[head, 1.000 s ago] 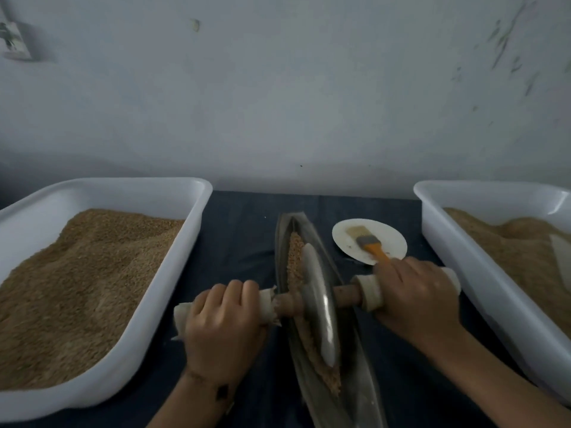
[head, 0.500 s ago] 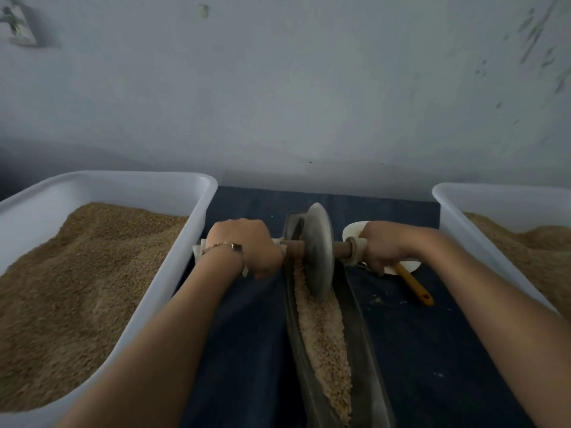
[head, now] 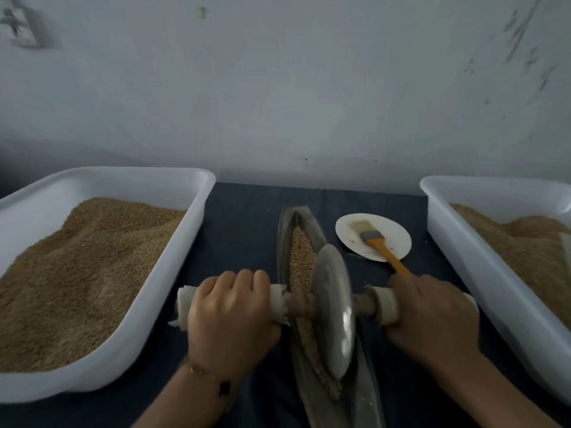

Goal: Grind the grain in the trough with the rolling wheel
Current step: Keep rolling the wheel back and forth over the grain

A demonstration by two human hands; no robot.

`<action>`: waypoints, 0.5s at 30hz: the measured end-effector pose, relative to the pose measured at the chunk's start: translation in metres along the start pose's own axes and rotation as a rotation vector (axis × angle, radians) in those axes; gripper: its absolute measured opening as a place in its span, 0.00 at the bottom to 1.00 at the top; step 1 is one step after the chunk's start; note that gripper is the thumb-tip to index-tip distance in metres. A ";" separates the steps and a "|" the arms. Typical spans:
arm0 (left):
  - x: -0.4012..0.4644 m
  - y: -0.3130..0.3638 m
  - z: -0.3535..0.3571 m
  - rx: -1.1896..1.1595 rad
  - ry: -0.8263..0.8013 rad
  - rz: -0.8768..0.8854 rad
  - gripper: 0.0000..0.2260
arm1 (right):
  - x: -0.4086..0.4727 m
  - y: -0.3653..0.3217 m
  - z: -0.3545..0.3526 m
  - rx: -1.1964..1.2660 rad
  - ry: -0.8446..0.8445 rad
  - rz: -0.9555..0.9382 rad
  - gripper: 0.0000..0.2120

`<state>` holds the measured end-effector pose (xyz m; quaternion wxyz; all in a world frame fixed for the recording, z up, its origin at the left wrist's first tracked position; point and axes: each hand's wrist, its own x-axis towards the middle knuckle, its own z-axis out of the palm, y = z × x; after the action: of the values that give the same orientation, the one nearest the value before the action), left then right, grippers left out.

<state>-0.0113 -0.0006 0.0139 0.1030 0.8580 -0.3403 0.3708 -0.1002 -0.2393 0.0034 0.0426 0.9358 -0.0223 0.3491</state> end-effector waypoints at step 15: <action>0.093 -0.046 0.045 -0.163 -0.835 -0.472 0.09 | 0.149 0.022 0.036 0.048 -0.913 0.139 0.04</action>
<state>0.0901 -0.0325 0.0515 0.1059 0.9763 -0.1768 -0.0666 0.0345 -0.2660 0.0757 -0.0167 0.9908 -0.0935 -0.0961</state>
